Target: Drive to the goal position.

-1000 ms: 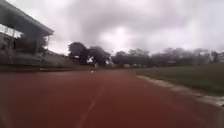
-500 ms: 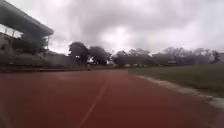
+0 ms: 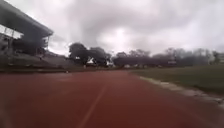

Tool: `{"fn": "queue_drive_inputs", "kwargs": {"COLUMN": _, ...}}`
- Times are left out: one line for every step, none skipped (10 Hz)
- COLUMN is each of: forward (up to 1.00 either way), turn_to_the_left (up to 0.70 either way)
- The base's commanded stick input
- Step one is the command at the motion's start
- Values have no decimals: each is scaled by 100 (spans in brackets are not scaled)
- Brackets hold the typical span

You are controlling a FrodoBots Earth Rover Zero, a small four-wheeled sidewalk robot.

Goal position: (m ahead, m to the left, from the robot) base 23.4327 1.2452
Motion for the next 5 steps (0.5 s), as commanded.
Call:
{"fn": "queue_drive_inputs", "kwargs": {"forward": 50, "turn_to_the_left": 2}}
{"fn": "queue_drive_inputs", "kwargs": {"forward": 50, "turn_to_the_left": 2}}
{"fn": "queue_drive_inputs", "kwargs": {"forward": 50, "turn_to_the_left": 2}}
{"fn": "queue_drive_inputs", "kwargs": {"forward": 50, "turn_to_the_left": 2}}
{"fn": "queue_drive_inputs", "kwargs": {"forward": 50, "turn_to_the_left": 2}}
